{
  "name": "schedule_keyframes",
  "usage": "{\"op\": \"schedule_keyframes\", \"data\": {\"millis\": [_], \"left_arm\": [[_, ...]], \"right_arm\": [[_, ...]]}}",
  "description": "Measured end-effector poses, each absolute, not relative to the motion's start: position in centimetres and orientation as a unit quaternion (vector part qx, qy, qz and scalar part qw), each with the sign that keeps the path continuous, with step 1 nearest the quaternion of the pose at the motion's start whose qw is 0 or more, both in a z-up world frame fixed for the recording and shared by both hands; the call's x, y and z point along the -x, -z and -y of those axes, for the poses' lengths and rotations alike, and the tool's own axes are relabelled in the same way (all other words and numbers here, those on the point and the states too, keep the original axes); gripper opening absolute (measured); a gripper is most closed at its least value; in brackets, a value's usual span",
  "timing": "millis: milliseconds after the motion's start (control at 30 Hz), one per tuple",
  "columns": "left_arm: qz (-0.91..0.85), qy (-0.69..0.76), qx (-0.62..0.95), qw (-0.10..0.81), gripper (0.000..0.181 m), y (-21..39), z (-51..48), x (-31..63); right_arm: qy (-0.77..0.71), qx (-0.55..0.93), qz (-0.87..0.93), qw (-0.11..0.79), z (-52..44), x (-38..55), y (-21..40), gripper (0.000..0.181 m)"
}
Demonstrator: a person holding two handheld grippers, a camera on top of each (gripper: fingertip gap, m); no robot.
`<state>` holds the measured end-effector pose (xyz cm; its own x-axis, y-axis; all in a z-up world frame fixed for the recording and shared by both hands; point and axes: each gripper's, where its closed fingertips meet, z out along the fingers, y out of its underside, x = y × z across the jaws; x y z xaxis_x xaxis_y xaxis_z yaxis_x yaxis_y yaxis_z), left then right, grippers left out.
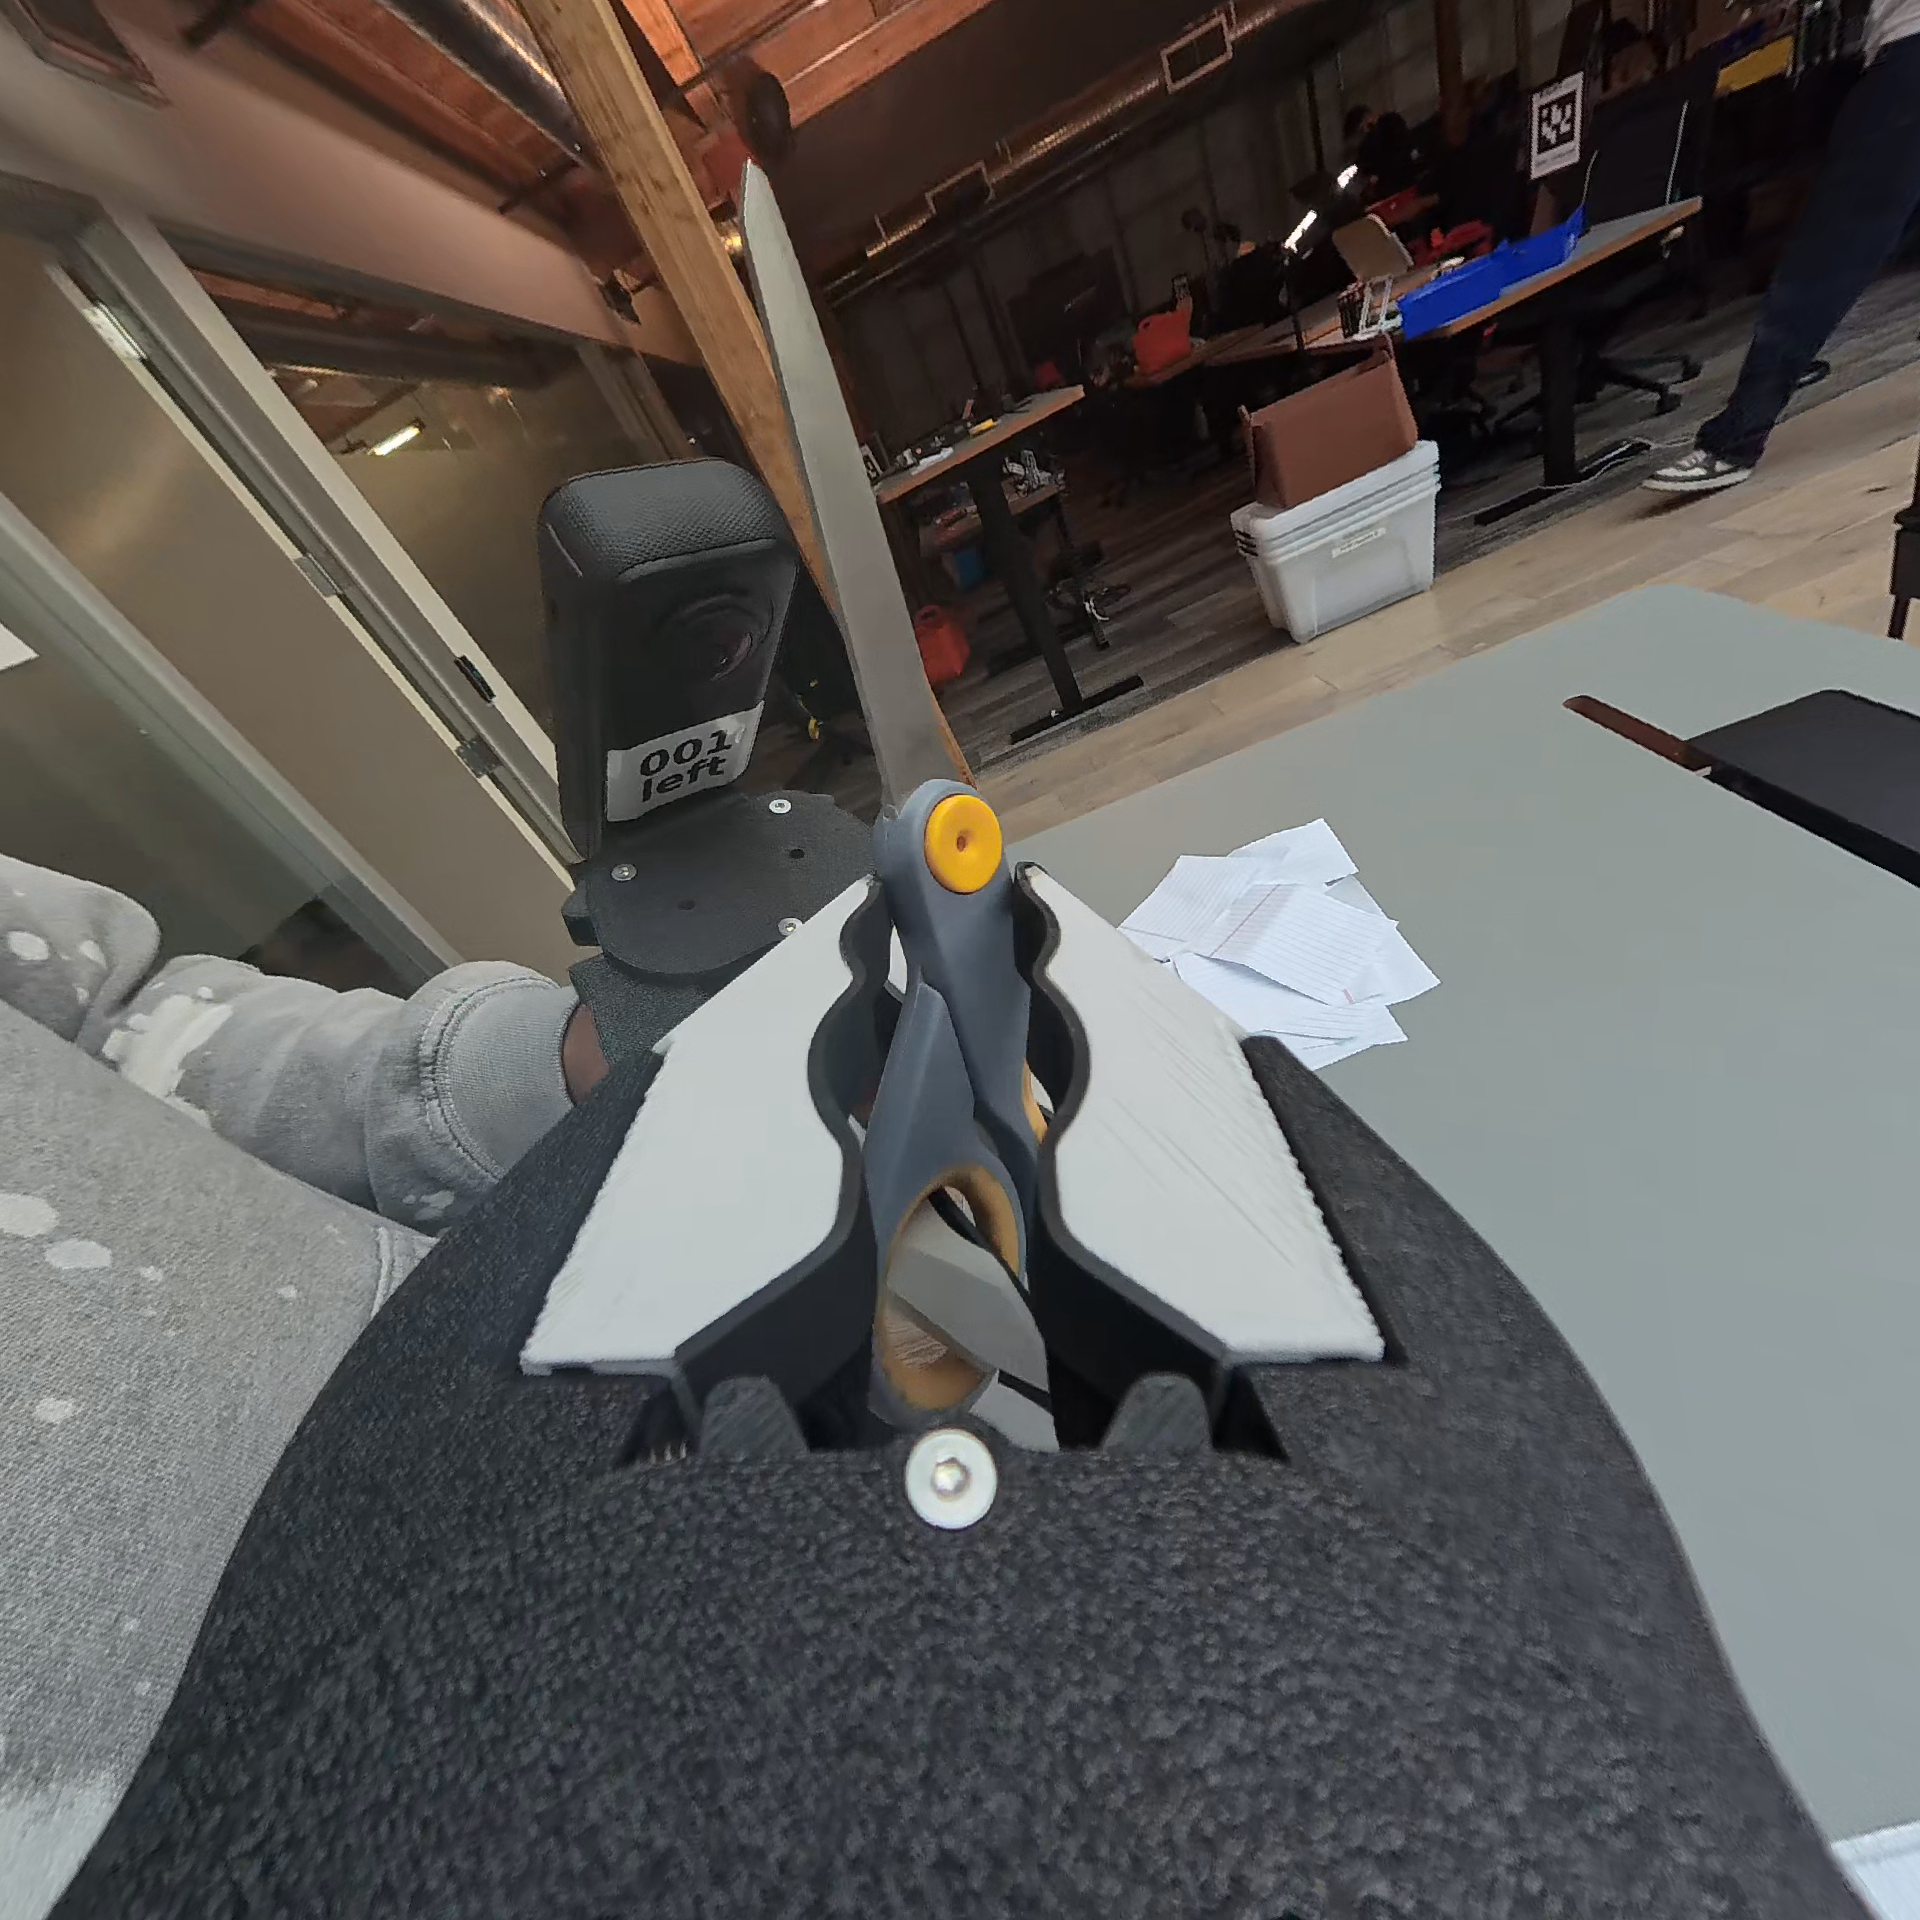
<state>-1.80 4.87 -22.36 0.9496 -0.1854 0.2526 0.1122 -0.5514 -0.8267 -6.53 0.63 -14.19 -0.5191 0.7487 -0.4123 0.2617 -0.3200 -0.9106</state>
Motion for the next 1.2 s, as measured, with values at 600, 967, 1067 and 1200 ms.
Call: {"op": "schedule_keyframes", "data": {"millis": [600, 967, 1067, 1200], "left_arm": [[0.003, 0.3, 0.754, 0.584, 0.02, 15.4, 1.0, 4.7], [0.085, 0.282, 0.78, 0.552, 0.02, 18.3, 2.1, 5.4], [0.092, 0.293, 0.777, 0.55, 0.02, 18.8, 1.3, 5.3], [0.068, 0.3, 0.781, 0.544, 0.02, 18.6, -0.1, 5.3]], "right_arm": [[-0.307, 0.612, 0.709, 0.168, -22.5, 2.0, 39.8, 0.07], [-0.204, 0.546, 0.801, 0.139, -26.1, 6.6, 49.9, 0.087], [-0.206, 0.549, 0.797, 0.148, -26.1, 6.6, 49.7, 0.051], [-0.209, 0.547, 0.792, 0.176, -25.7, 6.3, 49.3, 0.017]]}}
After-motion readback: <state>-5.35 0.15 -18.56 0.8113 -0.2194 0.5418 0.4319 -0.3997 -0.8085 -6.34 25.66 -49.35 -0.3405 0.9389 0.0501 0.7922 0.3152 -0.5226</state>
